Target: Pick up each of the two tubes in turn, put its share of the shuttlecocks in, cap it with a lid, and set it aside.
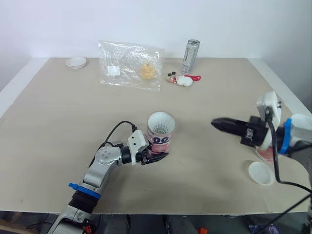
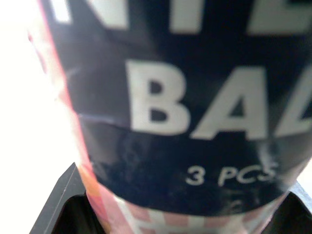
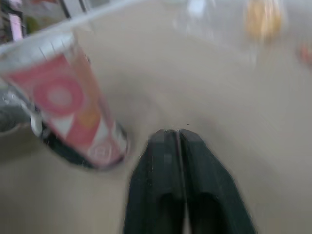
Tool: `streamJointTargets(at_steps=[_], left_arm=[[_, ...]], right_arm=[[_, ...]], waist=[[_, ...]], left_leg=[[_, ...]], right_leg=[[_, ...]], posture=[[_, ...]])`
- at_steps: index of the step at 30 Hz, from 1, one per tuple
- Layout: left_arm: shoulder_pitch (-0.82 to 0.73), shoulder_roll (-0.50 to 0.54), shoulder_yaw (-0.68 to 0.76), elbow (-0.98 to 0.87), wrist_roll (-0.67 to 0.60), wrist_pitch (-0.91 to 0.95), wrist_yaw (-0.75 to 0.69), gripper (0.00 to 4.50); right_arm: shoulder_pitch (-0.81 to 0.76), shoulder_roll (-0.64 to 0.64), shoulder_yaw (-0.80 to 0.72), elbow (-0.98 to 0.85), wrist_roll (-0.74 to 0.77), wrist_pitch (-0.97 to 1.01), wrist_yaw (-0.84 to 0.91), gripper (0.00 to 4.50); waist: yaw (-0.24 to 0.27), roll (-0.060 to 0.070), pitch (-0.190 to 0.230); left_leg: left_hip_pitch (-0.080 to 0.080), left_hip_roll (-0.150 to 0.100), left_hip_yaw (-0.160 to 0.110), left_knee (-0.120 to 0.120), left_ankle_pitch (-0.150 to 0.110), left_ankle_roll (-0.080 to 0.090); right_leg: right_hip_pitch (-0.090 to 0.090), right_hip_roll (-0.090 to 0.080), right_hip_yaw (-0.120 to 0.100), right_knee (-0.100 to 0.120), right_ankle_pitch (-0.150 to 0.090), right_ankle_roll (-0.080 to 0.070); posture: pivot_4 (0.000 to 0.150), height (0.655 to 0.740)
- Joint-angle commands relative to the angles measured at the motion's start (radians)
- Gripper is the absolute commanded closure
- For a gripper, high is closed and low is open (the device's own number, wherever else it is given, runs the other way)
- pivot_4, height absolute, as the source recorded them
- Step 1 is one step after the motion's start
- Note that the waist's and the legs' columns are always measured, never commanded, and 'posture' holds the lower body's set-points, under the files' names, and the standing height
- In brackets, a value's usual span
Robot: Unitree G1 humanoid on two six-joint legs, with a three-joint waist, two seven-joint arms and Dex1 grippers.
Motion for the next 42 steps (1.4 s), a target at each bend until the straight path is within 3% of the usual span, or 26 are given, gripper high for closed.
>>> streamJointTargets(at_steps=[1,6,12,25,36,39,42], left_arm=[[-0.002,-0.010,-0.009,-0.016,0.000,-0.024,0.011,1.60],[0.004,-0.025,-0.022,-0.014,-0.016,-0.028,0.001,1.60],[-0.008,-0.058,-0.040,0.011,-0.031,-0.049,-0.031,1.60],[0.010,-0.053,-0.049,0.000,-0.040,-0.039,-0.052,1.60],[0.013,-0.055,-0.056,-0.012,-0.037,-0.032,-0.049,1.60],[0.011,-0.055,-0.054,-0.010,-0.038,-0.031,-0.048,1.60],[0.012,-0.053,-0.052,-0.008,-0.040,-0.031,-0.049,1.60]], right_arm=[[0.084,-0.124,-0.044,-0.074,0.064,0.108,0.057,2.25],[0.296,-0.317,-0.080,-0.095,0.005,0.150,0.141,0.05],[0.440,-0.416,-0.150,-0.064,-0.100,0.130,0.184,0.05],[0.513,-0.369,-0.082,0.014,-0.265,-0.008,0.140,0.05],[0.484,-0.333,0.001,0.045,-0.316,-0.073,0.115,0.05],[0.474,-0.338,0.036,0.054,-0.340,-0.108,0.118,0.87],[0.477,-0.338,0.067,0.065,-0.370,-0.136,0.119,2.34]], waist=[[-0.001,0.001,0.000],[0.000,0.001,0.000],[0.000,0.000,0.000],[0.000,-0.001,0.000],[-0.001,-0.001,0.000],[-0.001,-0.001,0.000],[-0.001,-0.002,0.000]], left_leg=[[0.000,0.000,0.000,0.000,0.000,0.000],[0.000,0.000,0.000,0.001,0.000,0.000],[-0.001,0.000,0.001,0.003,0.000,0.000],[-0.002,0.000,0.001,0.003,0.000,0.000],[-0.002,0.000,0.002,0.003,0.000,-0.001],[-0.002,0.000,0.002,0.003,0.000,-0.001],[-0.002,0.000,0.002,0.003,0.000,-0.001]], right_leg=[[0.000,0.000,0.000,0.000,0.000,0.000],[0.000,0.000,0.000,-0.001,-0.002,-0.003],[0.000,-0.001,0.001,-0.001,-0.002,-0.003],[0.000,-0.001,0.001,-0.004,-0.002,-0.002],[0.000,-0.001,0.001,-0.004,-0.002,-0.002],[0.000,-0.001,0.001,-0.004,-0.002,-0.002],[0.000,-0.001,0.001,-0.004,-0.002,-0.002]], posture=[[0.150,0.7400],[0.150,0.7400],[0.150,0.7400],[0.150,0.7400],[0.150,0.7400],[0.150,0.7400],[0.150,0.7400]])
